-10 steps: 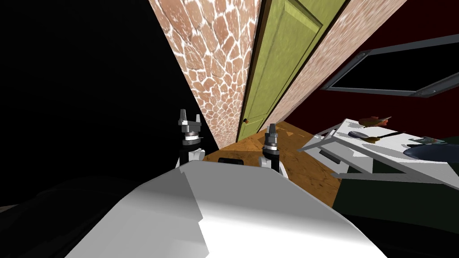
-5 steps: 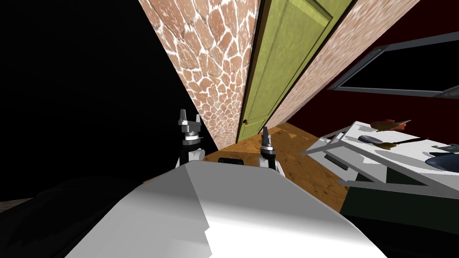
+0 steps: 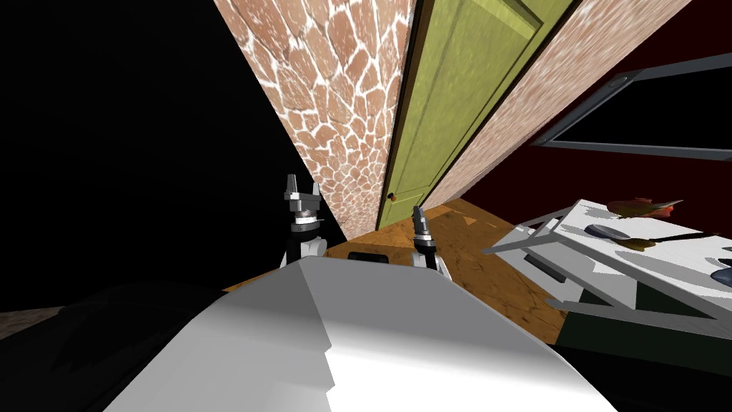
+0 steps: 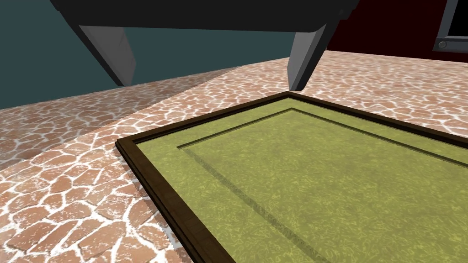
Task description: Pull the door open
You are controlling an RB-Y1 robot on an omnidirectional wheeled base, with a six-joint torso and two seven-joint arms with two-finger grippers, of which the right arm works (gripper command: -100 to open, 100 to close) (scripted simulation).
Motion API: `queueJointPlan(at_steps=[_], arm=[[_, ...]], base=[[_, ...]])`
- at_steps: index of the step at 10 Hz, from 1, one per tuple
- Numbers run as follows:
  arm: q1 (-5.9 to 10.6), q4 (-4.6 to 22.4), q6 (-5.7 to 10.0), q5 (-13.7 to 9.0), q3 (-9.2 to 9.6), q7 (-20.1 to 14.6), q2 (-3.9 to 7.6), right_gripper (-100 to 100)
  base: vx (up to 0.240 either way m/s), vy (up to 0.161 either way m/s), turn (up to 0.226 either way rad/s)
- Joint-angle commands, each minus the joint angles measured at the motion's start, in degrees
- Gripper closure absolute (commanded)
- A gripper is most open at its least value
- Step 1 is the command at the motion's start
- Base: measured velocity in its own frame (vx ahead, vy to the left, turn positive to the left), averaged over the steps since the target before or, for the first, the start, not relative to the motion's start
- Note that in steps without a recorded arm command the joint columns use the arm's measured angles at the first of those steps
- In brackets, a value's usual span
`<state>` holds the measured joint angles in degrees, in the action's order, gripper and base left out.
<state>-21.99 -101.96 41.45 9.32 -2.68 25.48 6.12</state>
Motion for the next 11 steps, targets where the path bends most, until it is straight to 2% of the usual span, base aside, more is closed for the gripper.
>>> queueJointPlan(at_steps=[1, 2, 3, 5, 6, 8, 9, 11], arm=[[0.79, 2.9, 0.86, 1.0, -0.25, 1.9, 0.31, -100], [1.41, 4.5, 1.46, 1.8, -0.45, 3.5, 0.58, -100], [1.41, 5.6, 1.46, 1.8, -0.45, 3.5, 0.58, -100], [2.68, 9.6, 2.68, 3.5, -0.85, 6.7, 1.12, -100], [2.68, 10.4, 2.68, 3.5, -0.85, 6.7, 1.12, -100], [3.95, 14.5, 3.9, 5.3, -1.25, 10.0, 1.65, -100], [3.95, 15.2, 3.9, 5.3, -1.25, 10.0, 1.65, -100], [5.21, 19.3, 5.11, 7.0, -1.65, 13.2, 2.18, -100]], base=[[0.055, -0.053, 0.066], [0.072, -0.082, 0.107], [0.056, -0.067, 0.037], [0.068, -0.066, 0.076], [0.052, -0.063, 0.037], [0.041, -0.057, 0.078], [0.052, -0.056, 0.037], [0.069, -0.066, 0.084]])
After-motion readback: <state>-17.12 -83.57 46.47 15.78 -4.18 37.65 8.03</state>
